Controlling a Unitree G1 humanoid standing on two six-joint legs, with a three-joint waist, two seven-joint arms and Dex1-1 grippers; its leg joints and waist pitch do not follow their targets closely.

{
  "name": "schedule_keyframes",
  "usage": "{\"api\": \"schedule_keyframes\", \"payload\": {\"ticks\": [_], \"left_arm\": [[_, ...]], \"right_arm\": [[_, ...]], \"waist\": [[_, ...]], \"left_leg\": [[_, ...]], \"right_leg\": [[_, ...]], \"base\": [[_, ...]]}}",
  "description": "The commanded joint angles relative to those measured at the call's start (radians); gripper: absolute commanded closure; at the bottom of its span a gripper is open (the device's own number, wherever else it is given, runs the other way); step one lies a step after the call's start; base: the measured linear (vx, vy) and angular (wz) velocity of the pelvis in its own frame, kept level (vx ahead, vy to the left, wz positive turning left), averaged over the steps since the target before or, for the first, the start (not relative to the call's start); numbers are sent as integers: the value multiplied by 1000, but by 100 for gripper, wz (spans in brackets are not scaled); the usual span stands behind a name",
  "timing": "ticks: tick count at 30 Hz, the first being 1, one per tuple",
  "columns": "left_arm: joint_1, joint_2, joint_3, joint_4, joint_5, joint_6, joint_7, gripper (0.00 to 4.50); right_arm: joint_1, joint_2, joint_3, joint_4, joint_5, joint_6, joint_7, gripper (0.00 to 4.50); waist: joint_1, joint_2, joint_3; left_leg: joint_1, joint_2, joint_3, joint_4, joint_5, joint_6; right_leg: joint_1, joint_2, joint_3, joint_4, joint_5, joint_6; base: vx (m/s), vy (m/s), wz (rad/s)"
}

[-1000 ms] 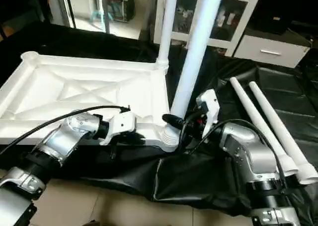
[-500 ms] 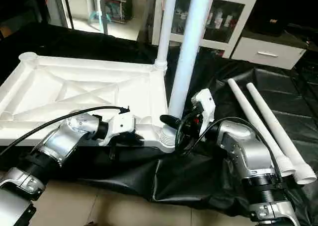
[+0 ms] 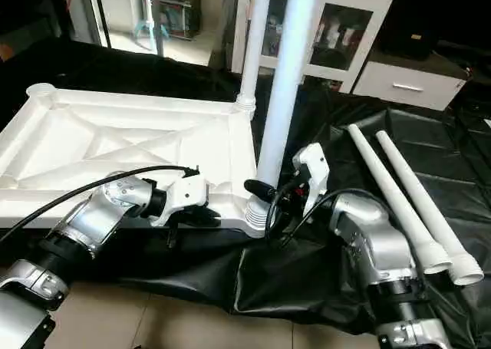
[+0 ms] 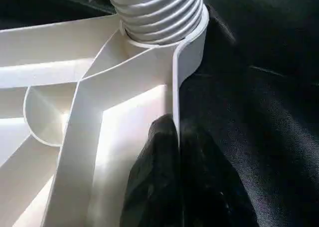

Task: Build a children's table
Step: Pick table leg

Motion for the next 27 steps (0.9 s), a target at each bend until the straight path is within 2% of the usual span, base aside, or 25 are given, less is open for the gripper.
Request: {"api": "schedule_keyframes", "payload": {"ticks": [1,3,8,12,18,21,25,27], "left_arm": [[19,-9,-35,19,25,8,-14,450],[16,-10,-34,23,25,6,-14,450],[12,-12,-33,28,25,4,-15,450],[10,-12,-31,30,24,4,-15,450],[8,-11,-25,32,23,4,-11,450],[8,-10,-22,33,22,4,-10,450],[7,-10,-21,35,22,5,-10,450],[6,-11,-21,38,23,4,-9,450]], "right_arm": [[40,1,-2,67,-23,26,-45,267],[49,7,-22,76,-9,25,-51,267],[71,18,-51,106,11,21,-62,267],[99,29,-57,107,5,12,-62,267],[148,45,-81,86,35,2,-76,267],[176,55,-95,72,50,-1,-76,267],[200,56,-92,48,46,1,-74,267],[218,42,-67,30,20,-8,-62,267]], "waist": [[-2,16,-41],[-7,16,-41],[-7,18,-41],[-5,18,-40],[-5,14,-38],[-2,15,-39],[1,16,-39],[4,16,-41]], "left_leg": [[7,34,-8,-93,-299,-22],[6,34,-9,-94,-307,-22],[6,34,-9,-95,-306,-18],[7,35,-10,-97,-326,-21],[6,37,-12,-102,-358,-23],[6,37,-12,-103,-351,-22],[6,37,-11,-104,-332,-19],[5,38,-11,-105,-312,-17]], "right_leg": [[28,-52,24,-77,-250,-189],[27,-50,23,-77,-250,-189],[26,-51,23,-78,-237,-194],[24,-52,23,-82,-271,-185],[21,-53,23,-87,-305,-170],[20,-53,25,-88,-305,-165],[22,-52,24,-87,-269,-168],[26,-52,24,-85,-243,-170]], "base": [[0,0,0],[0,0,0],[0,0,0],[0,0,0],[0,0,0],[0,0,0],[0,0,0],[0,0,0]]}}
